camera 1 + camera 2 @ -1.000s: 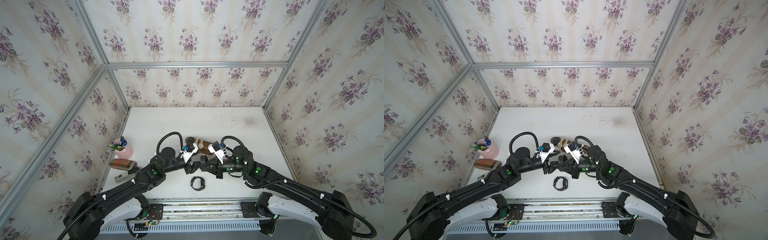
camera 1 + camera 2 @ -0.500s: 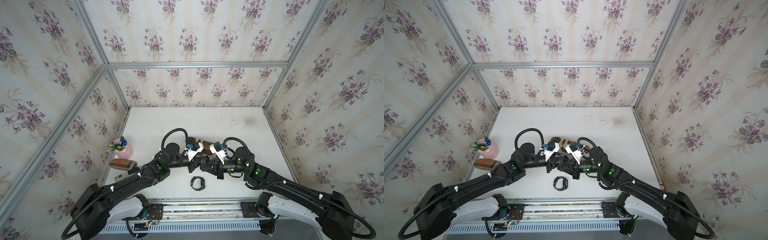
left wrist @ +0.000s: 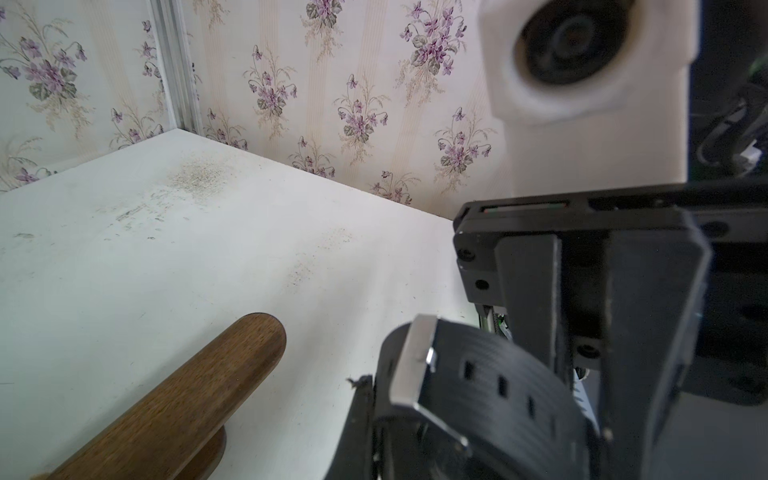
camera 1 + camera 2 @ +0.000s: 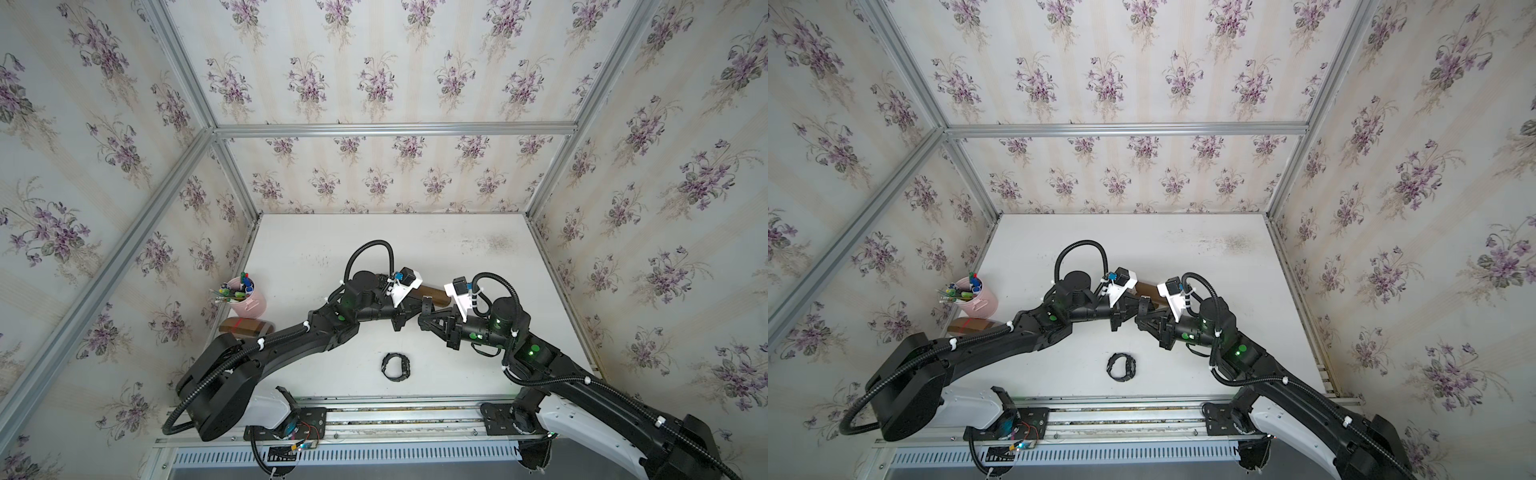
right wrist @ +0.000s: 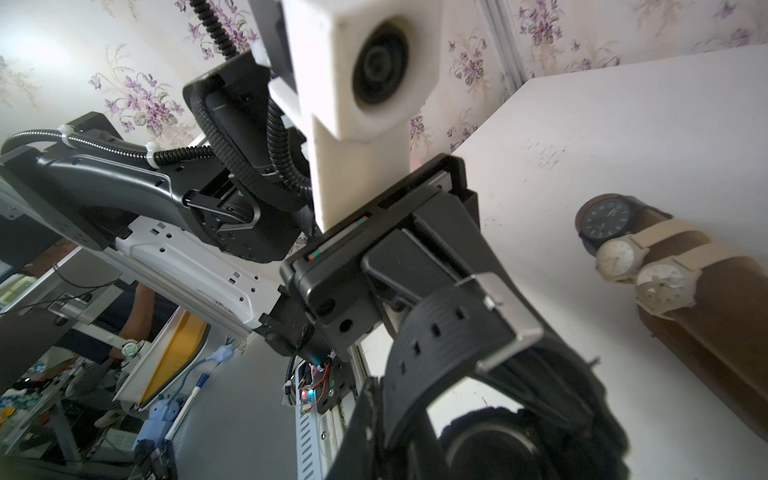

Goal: Place watch on stand
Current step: Pick up the watch at the center of the board.

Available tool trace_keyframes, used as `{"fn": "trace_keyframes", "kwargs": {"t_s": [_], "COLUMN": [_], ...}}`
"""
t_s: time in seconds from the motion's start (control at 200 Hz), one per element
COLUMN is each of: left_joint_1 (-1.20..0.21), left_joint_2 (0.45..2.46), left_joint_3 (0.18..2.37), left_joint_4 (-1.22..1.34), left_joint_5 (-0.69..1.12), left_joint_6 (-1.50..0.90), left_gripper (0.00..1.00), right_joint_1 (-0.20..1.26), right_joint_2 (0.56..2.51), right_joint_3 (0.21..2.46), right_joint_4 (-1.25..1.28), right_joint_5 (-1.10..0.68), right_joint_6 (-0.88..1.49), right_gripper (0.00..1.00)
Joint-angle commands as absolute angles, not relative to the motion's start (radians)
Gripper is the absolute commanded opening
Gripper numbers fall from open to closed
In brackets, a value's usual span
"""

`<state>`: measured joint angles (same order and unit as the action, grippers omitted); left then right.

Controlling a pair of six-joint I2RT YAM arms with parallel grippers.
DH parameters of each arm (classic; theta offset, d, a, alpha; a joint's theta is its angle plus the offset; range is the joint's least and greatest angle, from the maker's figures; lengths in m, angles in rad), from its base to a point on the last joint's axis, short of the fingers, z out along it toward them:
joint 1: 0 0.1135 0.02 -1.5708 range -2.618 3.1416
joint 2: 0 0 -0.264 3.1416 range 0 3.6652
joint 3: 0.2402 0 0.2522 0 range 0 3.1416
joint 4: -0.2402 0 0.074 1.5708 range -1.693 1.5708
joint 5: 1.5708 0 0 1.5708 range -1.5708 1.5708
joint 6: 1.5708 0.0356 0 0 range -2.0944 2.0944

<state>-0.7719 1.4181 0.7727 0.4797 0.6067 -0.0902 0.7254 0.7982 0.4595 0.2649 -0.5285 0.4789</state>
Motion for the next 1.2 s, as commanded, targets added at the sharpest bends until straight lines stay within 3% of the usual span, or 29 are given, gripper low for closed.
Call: {"fn": "trace_keyframes", "kwargs": {"t_s": [0.0, 0.08, 0.235, 0.36, 0.585, 0.834, 1.194], "left_joint_1": [-0.775, -0.768, -0.704, -0.641, -0.607, -0.628, -0.665], "left_joint_2": [1.481, 1.519, 1.57, 1.572, 1.554, 1.617, 1.585], "left_joint_3": [0.819, 0.852, 0.886, 0.879, 0.855, 0.805, 0.772], "left_joint_4": [0.448, 0.423, 0.48, 0.505, 0.534, 0.814, 0.866], "left_joint_5": [0.658, 0.637, 0.644, 0.619, 0.539, 0.491, 0.408], "left_joint_6": [-0.143, -0.21, -0.447, -0.621, -0.856, -1.185, -1.348], "left_gripper": [0.02, 0.02, 0.02, 0.02, 0.03, 0.03, 0.04], "right_joint_1": [0.719, 0.719, 0.719, 0.719, 0.719, 0.724, 0.723], "right_joint_2": [0.776, 0.752, 0.644, 0.535, 0.479, 0.66, 0.934], "right_joint_3": [0.465, 0.467, 0.445, 0.411, 0.269, 0.21, 0.233], "right_joint_4": [0.256, 0.223, 0.16, 0.178, 0.456, 0.708, 0.949], "right_joint_5": [-0.407, -0.346, -0.175, -0.062, -0.036, -0.003, -0.052], "right_joint_6": [0.496, 0.481, 0.444, 0.38, 0.196, 0.143, 0.132], "right_gripper": [0.19, 0.27, 0.52, 0.65, 0.71, 0.74, 0.71]}}
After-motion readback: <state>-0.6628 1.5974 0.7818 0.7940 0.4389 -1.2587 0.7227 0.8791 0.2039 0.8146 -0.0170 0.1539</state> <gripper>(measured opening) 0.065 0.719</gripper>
